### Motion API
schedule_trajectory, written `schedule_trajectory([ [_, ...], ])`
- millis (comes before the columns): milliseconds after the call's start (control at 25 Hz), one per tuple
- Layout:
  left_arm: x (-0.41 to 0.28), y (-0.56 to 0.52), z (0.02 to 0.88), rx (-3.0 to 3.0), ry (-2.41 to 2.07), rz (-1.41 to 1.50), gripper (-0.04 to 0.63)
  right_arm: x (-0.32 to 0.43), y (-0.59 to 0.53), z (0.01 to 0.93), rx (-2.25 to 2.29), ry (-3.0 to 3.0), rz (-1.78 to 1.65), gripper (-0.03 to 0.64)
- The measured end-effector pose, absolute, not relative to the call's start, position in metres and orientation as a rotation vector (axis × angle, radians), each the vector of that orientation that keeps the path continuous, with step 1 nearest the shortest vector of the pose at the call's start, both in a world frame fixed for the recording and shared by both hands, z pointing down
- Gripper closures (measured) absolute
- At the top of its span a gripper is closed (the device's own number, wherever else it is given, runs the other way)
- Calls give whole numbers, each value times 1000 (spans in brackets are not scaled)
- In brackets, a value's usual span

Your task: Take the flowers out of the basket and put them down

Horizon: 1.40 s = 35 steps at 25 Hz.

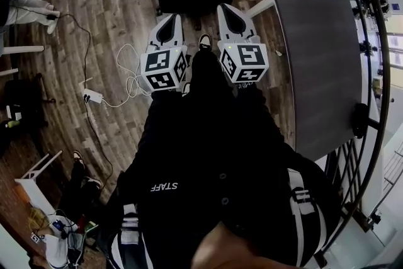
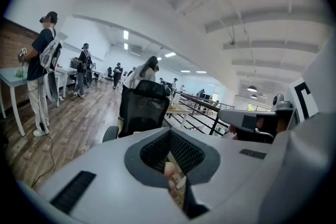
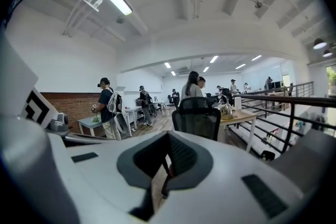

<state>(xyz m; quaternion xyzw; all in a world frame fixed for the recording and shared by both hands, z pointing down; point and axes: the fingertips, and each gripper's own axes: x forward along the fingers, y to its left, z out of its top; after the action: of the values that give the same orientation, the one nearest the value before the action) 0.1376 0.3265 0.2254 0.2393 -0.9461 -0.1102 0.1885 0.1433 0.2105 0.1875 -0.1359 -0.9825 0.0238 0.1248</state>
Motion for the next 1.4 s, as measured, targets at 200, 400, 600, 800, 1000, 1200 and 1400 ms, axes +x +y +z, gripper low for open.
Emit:
schedule_trajectory([
  [200, 63, 311, 222, 634, -2689, -290, 598, 67, 191, 191, -427, -2854, 81, 604],
  [400, -19, 281, 218, 564, -2735, -267, 598, -11, 154, 193, -442, -2847, 70, 604],
  [600, -77, 245, 221, 562, -2760, -259, 598, -68, 124, 201, -455, -2833, 69, 604],
  [800, -122, 229, 237, 542, -2716, -255, 598, -116, 107, 217, -468, -2791, 58, 604],
  [1000, -152, 230, 265, 490, -2665, -258, 598, -151, 102, 244, -464, -2738, 61, 604],
  [1200, -179, 243, 305, 447, -2616, -257, 598, -181, 113, 284, -411, -2690, 49, 604],
  [1400, -205, 257, 355, 447, -2540, -268, 598, -205, 132, 325, -383, -2664, 39, 604],
])
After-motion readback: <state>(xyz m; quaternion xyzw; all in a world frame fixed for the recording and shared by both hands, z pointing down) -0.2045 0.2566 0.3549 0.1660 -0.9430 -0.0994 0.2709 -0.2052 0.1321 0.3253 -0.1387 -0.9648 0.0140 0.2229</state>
